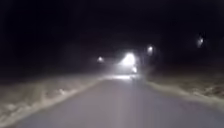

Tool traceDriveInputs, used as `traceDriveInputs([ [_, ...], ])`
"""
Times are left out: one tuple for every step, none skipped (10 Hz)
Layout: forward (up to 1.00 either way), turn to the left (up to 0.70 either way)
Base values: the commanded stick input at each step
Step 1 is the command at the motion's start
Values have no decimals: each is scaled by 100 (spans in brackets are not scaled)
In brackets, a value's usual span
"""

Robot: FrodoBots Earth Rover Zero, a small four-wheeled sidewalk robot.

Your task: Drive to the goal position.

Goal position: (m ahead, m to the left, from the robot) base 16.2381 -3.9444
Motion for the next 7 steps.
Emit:
traceDriveInputs([
  [100,5],
  [100,5],
  [100,5],
  [100,5],
  [100,5],
  [100,5],
  [100,5],
])
